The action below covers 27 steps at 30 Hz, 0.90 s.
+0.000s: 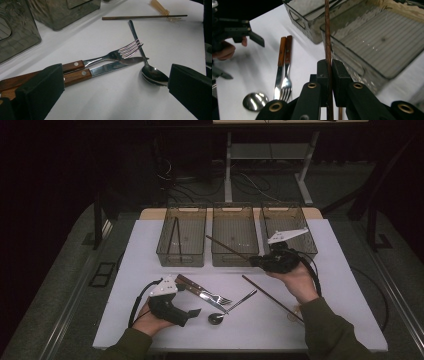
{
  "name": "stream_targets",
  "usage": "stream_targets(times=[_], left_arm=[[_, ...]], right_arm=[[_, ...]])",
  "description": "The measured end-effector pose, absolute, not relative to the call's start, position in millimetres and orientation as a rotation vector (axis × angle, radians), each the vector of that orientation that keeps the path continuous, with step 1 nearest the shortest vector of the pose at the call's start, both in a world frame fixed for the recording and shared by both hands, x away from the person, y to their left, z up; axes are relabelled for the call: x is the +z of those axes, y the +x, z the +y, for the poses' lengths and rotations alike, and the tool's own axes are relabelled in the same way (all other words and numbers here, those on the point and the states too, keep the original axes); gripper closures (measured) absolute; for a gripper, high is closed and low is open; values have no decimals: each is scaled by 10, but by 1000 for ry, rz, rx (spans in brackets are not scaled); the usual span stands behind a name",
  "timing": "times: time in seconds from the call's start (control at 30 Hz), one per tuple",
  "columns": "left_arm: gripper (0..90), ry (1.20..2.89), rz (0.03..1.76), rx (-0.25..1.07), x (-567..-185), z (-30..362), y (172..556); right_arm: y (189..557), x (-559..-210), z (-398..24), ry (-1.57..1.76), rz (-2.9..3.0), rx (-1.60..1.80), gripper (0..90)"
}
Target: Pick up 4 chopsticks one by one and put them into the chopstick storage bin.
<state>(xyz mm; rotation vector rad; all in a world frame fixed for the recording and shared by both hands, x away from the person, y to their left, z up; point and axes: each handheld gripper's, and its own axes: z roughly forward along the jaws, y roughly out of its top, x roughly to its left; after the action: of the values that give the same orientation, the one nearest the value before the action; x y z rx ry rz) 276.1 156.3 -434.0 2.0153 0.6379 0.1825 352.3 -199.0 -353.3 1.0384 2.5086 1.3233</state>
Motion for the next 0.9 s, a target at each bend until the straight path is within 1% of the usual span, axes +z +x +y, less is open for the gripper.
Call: stream_targets(times=[0.4,0.9], left_arm=[[0,2020,646,185,-4331,1569,2763],[0,2012,653,179,-4326,1566,2759]], right_arm=[[3763,-3348,-1555,1014,2527,1272,849],[4059,-3273,-1132,1043,2524,1201,849]])
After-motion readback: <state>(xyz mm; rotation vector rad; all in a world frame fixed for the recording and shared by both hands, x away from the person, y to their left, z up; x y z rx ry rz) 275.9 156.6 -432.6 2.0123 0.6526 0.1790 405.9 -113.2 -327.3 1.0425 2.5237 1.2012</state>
